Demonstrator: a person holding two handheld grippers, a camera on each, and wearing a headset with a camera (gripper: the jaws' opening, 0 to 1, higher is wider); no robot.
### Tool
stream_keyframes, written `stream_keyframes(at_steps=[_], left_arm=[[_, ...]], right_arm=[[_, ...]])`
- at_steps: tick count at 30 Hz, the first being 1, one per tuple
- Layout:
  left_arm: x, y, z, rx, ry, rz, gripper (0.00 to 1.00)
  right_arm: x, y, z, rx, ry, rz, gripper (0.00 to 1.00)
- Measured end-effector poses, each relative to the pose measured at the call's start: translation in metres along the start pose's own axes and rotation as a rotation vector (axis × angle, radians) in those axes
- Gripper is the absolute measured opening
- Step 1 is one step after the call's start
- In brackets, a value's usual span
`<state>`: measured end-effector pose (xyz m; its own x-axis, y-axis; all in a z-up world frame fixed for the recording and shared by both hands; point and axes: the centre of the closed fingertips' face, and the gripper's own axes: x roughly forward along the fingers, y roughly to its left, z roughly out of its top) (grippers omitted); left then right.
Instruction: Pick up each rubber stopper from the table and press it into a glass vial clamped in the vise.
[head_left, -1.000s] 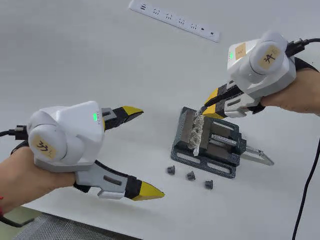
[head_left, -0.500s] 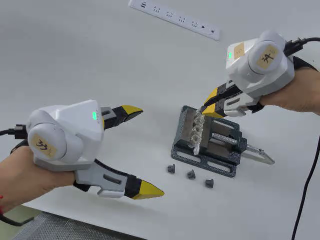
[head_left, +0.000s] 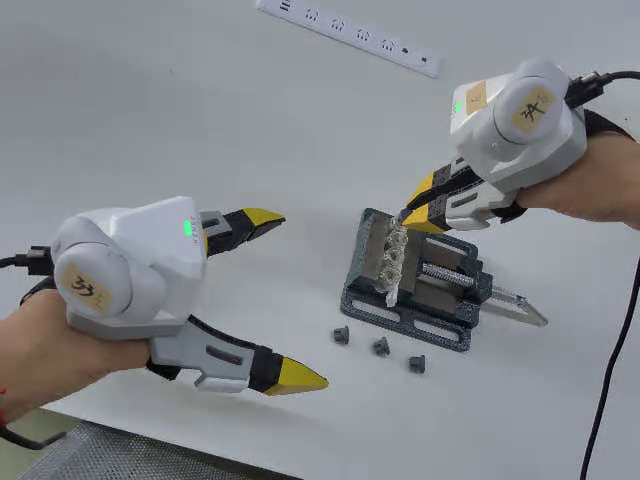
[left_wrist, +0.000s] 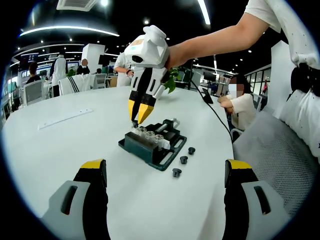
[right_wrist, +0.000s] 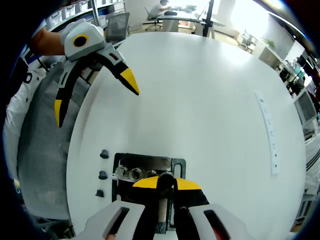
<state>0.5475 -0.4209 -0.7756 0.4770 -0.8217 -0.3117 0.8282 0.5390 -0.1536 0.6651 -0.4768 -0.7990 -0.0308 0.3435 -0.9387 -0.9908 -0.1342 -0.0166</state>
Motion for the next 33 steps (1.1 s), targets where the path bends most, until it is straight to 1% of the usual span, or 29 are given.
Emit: stream_keyframes(at_steps=[11,20,24,31,33], left_arm=[[0.0003,-0.0012,0.0013,0.004,0.001,-0.002,0.98],[-0.001,-0.0004,0.0009,0.002,0.001,0.002,0.98],[-0.0003,-0.0014,0.0033,-0.001,-0.002,0.004,0.98],[0.0016,-0.0032,0.0057,-0.001,-0.002,0.003,0.98],[0.0016,-0.003,0.0062,-0.001,-0.003,0.004,0.98]], right_arm=[[-0.0003,0.0003,0.0004,0.009,0.0,0.004,0.06],[-0.0009,-0.0004,0.0001,-0.004,0.002,0.005,0.07],[-0.001,0.0001,0.0003,-0.007,0.002,0.003,0.08],[-0.0014,-0.0001,0.0021,-0.001,-0.012,0.001,0.1],[-0.004,0.0004,0.0039,-0.001,-0.017,0.002,0.11]])
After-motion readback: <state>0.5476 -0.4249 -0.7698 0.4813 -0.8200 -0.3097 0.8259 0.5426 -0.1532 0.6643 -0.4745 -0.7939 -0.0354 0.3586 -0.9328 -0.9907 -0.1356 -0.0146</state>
